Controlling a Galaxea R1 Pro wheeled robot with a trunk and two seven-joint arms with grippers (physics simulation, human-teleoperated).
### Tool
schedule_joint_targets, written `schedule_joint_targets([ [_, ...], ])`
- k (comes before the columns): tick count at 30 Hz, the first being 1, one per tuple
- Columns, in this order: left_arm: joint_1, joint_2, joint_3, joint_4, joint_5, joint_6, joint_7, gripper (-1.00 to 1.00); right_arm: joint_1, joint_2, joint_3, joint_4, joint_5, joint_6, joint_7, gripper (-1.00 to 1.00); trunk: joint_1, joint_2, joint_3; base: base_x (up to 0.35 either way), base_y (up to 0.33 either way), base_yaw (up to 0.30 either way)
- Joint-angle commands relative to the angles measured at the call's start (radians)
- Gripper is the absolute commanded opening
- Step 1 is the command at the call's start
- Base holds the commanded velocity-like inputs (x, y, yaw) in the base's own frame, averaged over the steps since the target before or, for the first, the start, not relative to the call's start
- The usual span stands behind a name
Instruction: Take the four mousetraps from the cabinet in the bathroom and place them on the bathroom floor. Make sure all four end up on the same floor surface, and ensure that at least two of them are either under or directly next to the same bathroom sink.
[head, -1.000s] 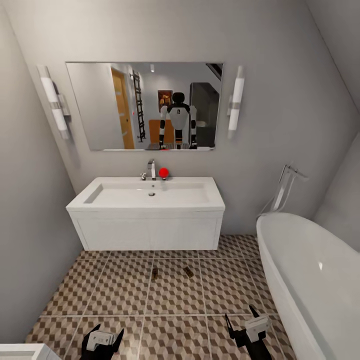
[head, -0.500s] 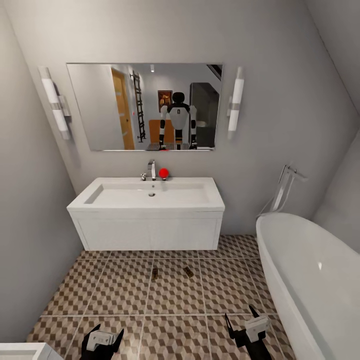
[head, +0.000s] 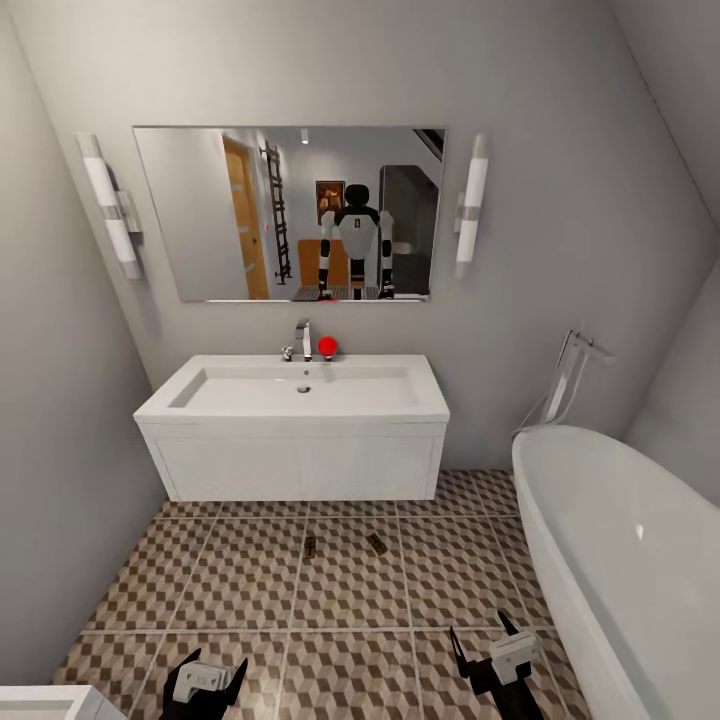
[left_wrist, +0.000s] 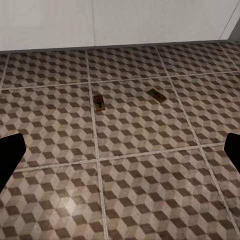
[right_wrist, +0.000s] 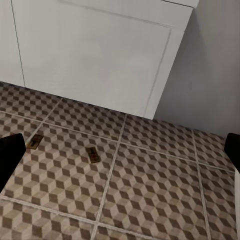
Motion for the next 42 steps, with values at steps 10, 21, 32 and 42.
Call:
schedule_joint_targets([
  [10, -0.002, 0.0, -0.003, 0.004, 0.01, -0.004, -0.007, 1.0, -0.001, 0.0, 0.002, 0.001, 0.01, -0.001, -0.01, 1.0, 0.001, -0.002, -0.002, 0.0, 0.0, 0.0],
  [21, -0.002, 0.0, -0.003, 0.004, 0.01, -0.004, -0.007, 1.0, -0.001, 0.0, 0.002, 0.001, 0.01, -0.002, -0.01, 1.0, 0.001, -0.002, -0.002, 0.0, 0.0, 0.0],
  [32, -0.002, 0.0, -0.003, 0.004, 0.01, -0.004, -0.008, 1.0, -0.001, 0.0, 0.001, 0.0, 0.01, 0.0, -0.012, 1.0, 0.001, -0.002, -0.002, 0.0, 0.0, 0.0],
  [42, -0.002, 0.0, -0.003, 0.004, 0.01, -0.004, -0.009, 1.0, -0.001, 0.001, 0.0, -0.001, 0.01, 0.001, -0.013, 1.0, 0.001, -0.002, -0.002, 0.0, 0.0, 0.0],
])
